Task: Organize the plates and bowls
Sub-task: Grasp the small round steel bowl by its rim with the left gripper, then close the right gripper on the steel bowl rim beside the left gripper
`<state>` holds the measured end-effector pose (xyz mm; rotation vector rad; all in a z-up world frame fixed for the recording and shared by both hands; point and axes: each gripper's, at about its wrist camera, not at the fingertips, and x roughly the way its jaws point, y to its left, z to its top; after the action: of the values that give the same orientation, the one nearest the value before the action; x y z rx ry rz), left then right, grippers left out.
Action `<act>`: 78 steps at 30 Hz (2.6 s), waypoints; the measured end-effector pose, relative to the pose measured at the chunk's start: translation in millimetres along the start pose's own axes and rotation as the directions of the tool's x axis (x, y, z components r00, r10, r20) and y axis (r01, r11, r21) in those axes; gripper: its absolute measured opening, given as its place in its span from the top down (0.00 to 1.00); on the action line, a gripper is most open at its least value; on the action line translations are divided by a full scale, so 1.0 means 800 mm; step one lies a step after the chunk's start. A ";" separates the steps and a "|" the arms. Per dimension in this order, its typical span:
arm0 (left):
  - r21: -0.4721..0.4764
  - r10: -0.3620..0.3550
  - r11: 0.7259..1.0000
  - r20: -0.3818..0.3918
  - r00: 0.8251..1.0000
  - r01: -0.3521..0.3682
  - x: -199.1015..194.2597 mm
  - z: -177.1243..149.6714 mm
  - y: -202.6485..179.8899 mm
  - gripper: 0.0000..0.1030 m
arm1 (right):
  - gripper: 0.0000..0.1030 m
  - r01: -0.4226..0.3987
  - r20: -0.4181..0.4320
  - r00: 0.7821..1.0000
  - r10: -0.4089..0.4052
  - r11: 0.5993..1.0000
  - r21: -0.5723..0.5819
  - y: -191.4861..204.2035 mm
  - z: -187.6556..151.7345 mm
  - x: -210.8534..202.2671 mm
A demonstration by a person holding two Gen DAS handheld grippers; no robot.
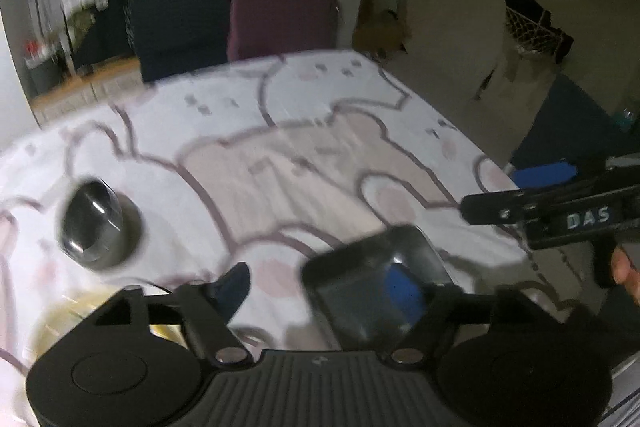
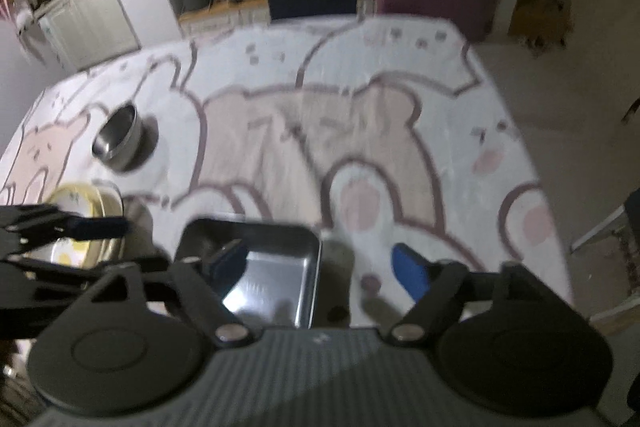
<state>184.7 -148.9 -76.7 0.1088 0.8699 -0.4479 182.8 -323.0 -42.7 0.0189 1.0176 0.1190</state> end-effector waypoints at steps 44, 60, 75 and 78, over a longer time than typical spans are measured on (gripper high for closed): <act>-0.125 0.319 0.929 -0.209 0.924 -0.349 0.170 0.081 0.340 0.00 | 0.00 -0.101 -0.134 0.986 0.100 0.995 -0.004 0.303 0.139 0.240; -0.140 0.378 0.901 -0.204 0.903 -0.410 0.177 0.081 0.348 0.00 | 0.00 -0.013 -0.159 0.987 0.000 0.997 -0.080 0.298 0.145 0.270; -0.175 0.332 0.913 -0.204 0.921 -0.368 0.154 0.067 0.351 0.21 | 0.19 0.002 -0.134 0.991 -0.027 0.984 -0.177 0.278 0.163 0.269; -0.177 0.299 0.926 -0.199 0.933 -0.334 0.151 0.066 0.346 0.40 | 0.43 -0.059 -0.152 0.988 0.031 0.981 -0.183 0.285 0.162 0.264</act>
<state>406.6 46.5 -158.5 0.0938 1.0397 -0.0412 382.2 -68.7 -137.3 -0.1400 1.1520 0.2604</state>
